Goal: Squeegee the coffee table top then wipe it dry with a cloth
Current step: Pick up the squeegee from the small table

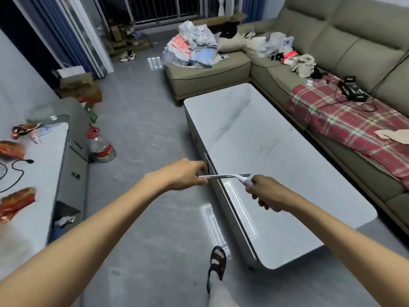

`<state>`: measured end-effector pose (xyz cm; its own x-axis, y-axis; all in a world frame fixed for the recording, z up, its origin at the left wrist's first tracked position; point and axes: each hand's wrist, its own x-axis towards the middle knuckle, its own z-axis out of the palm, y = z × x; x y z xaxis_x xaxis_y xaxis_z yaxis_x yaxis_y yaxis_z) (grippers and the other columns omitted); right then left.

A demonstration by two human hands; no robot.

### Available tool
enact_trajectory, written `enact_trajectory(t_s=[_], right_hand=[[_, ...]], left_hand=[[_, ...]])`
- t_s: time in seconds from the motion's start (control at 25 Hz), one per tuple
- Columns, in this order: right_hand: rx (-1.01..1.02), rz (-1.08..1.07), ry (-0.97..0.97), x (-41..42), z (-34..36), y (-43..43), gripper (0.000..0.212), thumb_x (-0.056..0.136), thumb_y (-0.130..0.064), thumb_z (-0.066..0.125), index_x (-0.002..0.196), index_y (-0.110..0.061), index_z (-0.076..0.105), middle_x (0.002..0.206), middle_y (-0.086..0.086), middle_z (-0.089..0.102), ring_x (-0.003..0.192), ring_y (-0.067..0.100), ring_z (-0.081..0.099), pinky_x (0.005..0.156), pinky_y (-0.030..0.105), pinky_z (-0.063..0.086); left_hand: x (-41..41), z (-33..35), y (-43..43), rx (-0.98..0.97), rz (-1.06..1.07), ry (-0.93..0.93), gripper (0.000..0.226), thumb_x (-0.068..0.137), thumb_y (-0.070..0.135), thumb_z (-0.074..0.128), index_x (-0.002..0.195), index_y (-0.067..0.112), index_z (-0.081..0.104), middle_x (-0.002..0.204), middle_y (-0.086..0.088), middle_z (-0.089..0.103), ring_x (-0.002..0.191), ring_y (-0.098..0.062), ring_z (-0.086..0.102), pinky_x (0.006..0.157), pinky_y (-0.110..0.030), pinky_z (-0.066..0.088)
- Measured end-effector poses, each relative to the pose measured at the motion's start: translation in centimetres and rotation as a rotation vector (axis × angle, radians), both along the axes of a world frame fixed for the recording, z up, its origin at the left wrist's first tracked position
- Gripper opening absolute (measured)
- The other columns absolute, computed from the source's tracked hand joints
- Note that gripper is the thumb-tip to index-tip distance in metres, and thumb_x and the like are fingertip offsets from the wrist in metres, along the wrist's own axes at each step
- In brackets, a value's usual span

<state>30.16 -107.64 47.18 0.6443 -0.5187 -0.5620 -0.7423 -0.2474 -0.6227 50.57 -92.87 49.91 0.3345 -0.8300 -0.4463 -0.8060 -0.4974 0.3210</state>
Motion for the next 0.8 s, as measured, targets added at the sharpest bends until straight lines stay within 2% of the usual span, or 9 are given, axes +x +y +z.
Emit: enact_trajectory(t_s=[0.12,0.2,0.28,0.4,0.56,0.64,0.8], right_hand=[[0.066,-0.044,-0.018,6.9,-0.4,-5.9,0.039,0.093,-0.048,0.046,0.079,-0.013,0.052,0.076,0.007,0.058,0.051,0.021,0.046,0.052,0.031,0.036],[0.074,-0.054,-0.027,12.0,0.2,-9.8,0.035,0.094,-0.045,0.047,0.08,-0.013,0.053,0.074,0.006,0.058,0.05,0.02,0.047,0.051,0.03,0.036],[0.079,-0.076,-0.019,17.2,0.9,-13.5,0.032,0.095,-0.041,0.046,0.082,-0.012,0.052,0.075,0.006,0.058,0.05,0.019,0.048,0.048,0.025,0.037],[0.066,-0.103,0.012,23.5,0.7,-18.3,0.033,0.096,-0.041,0.044,0.084,-0.011,0.05,0.076,0.006,0.057,0.048,0.017,0.046,0.04,0.016,0.033],[0.055,-0.256,0.058,33.5,-3.6,-25.2,0.033,0.097,-0.038,0.042,0.088,-0.008,0.051,0.076,0.006,0.055,0.053,0.021,0.043,0.047,0.024,0.033],[0.073,-0.359,0.065,38.0,-4.3,-28.0,0.032,0.097,-0.037,0.043,0.095,-0.007,0.053,0.077,0.007,0.055,0.055,0.021,0.043,0.045,0.024,0.032],[0.107,-0.515,0.042,44.7,-3.9,-33.8,0.035,0.095,-0.043,0.046,0.094,-0.009,0.054,0.078,0.006,0.056,0.056,0.022,0.044,0.049,0.029,0.032]], left_hand=[[7.2,-0.1,-6.1,0.058,-0.035,0.008,0.036,0.085,0.052,0.056,0.114,0.03,0.054,0.115,-0.002,0.065,0.101,-0.023,0.058,0.089,-0.043,0.05],[12.5,0.6,-10.2,0.001,-0.02,0.023,0.034,0.086,0.048,0.057,0.112,0.027,0.056,0.112,-0.002,0.067,0.099,-0.021,0.057,0.088,-0.043,0.05],[17.9,1.2,-13.9,-0.061,0.01,0.064,0.032,0.085,0.044,0.061,0.112,0.026,0.057,0.109,0.0,0.067,0.097,-0.02,0.057,0.086,-0.04,0.051],[24.7,0.6,-18.9,-0.045,-0.038,0.061,0.032,0.081,0.03,0.065,0.112,0.026,0.058,0.102,0.002,0.068,0.095,-0.022,0.06,0.077,-0.034,0.05],[36.7,-2.6,-26.9,-0.024,-0.131,0.095,0.04,0.079,0.006,0.048,0.112,0.026,0.061,0.077,0.01,0.059,0.086,-0.018,0.054,0.064,-0.028,0.042],[42.8,-3.3,-30.9,-0.024,-0.166,0.1,0.04,0.08,0.007,0.045,0.11,0.028,0.061,0.073,0.013,0.053,0.085,-0.019,0.054,0.065,-0.028,0.041],[51.4,-3.3,-40.4,0.023,-0.261,0.114,0.03,0.084,0.014,0.047,0.107,0.028,0.06,0.078,0.009,0.057,0.085,-0.02,0.06,0.065,-0.028,0.042]])
